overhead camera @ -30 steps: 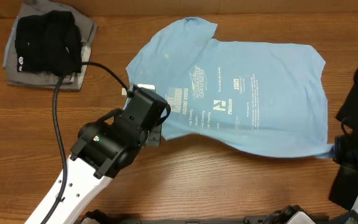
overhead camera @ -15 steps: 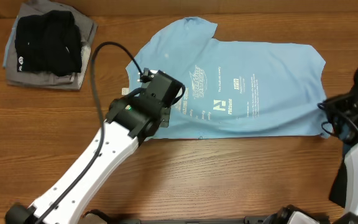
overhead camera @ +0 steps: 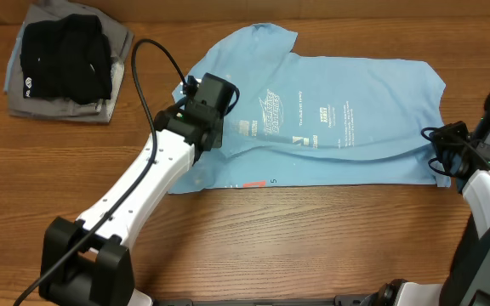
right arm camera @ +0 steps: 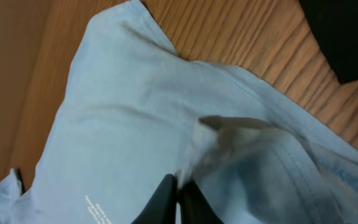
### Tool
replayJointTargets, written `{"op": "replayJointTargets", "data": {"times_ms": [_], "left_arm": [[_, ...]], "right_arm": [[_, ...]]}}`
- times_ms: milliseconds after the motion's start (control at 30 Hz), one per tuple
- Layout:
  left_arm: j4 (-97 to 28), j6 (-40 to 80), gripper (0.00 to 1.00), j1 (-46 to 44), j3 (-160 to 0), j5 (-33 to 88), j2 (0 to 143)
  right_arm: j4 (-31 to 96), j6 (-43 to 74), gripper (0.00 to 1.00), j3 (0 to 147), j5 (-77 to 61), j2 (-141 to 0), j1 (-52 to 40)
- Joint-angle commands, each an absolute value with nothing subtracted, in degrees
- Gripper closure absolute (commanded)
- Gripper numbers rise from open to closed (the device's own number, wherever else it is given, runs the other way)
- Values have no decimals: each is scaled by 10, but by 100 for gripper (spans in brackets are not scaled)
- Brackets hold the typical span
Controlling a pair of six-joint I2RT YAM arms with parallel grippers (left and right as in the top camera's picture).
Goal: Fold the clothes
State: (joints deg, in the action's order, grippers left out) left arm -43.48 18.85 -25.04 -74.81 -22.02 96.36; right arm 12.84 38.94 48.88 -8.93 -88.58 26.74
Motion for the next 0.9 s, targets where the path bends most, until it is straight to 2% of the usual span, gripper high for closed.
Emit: {"op": "replayJointTargets", "data": {"times_ms": [0,33,67,100,133,300,500,600,733,867], "left_arm": [[-402,162,69,-247,-759,-205,981],[-390,162,53,-247,-759,-205,985],[-377,162,35,-247,-759,-205,987],[-367,162,19,-247,-759,-205,988],[-356,159,10,-247,-759,-205,988],[-418,154,8,-247,-812,-180,976],[-567,165,4,-247,-904,-77,966],[-603,168,1,-247,-900,-15,970],[-618,178,1,-248,-872,66,982],[-608,223,15,-248,-825,115,1005]], "right_arm": [[119,390,75,503,-75,-897,266],[118,388,55,503,-75,-898,266],[117,388,23,503,-75,-898,266],[116,388,3,504,-76,-898,266],[118,385,0,507,-76,-898,266],[219,357,0,578,-82,-891,271],[432,322,0,773,-81,-887,280],[523,295,0,837,-100,-887,278],[594,280,0,848,-136,-888,269],[648,280,0,837,-160,-888,248]]}}
